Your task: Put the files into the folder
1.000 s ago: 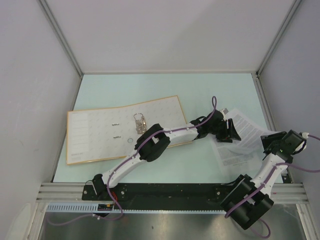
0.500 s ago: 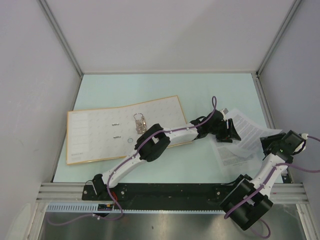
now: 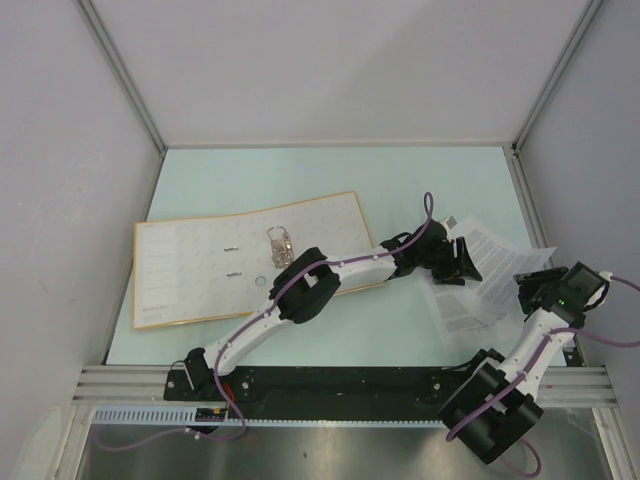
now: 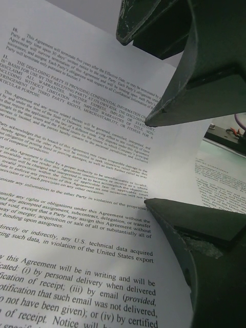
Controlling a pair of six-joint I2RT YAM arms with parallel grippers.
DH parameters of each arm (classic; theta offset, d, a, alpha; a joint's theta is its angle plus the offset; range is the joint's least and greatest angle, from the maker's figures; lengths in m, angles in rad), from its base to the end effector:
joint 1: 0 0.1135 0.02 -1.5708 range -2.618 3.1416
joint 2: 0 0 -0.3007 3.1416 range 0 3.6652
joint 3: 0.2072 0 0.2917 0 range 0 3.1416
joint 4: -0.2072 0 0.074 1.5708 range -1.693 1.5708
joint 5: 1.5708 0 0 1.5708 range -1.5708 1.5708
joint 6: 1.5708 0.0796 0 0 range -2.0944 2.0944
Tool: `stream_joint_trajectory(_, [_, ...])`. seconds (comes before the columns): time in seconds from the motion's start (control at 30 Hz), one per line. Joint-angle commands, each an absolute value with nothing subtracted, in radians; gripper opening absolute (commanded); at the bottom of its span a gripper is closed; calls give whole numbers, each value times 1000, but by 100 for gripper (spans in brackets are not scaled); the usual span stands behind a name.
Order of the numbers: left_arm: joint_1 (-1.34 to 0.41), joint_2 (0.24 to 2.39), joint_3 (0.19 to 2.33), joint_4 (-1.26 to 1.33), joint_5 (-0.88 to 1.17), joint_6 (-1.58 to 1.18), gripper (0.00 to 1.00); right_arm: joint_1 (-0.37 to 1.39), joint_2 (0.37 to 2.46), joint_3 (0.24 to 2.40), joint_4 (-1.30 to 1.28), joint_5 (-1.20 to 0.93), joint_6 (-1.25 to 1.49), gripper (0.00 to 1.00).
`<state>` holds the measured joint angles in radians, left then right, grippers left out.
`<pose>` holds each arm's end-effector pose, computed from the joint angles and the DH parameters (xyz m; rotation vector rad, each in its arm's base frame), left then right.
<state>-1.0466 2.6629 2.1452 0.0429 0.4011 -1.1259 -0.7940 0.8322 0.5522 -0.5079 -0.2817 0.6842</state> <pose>0.3213 -0.6178 0.0956 0.2101 2.5013 -1.5813 0.1662 -0.1375 0.2080 1.4702 1.8157 0.2774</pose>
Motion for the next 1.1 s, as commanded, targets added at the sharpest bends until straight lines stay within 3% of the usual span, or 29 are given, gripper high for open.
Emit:
stream_joint_trajectory(0.0, [-1040, 2678, 2164, 23, 411, -1126, 65, -782, 815, 603, -548, -298, 712, 52])
stream_joint_trajectory(0.47, [-1039, 2683, 2164, 29, 420, -1131, 65, -736, 785, 609, -606, -278, 710, 71])
stream_joint_trajectory(1.07, [-1037, 2686, 2155, 35, 428, -1138, 65, -721, 769, 635, -594, -235, 693, 70])
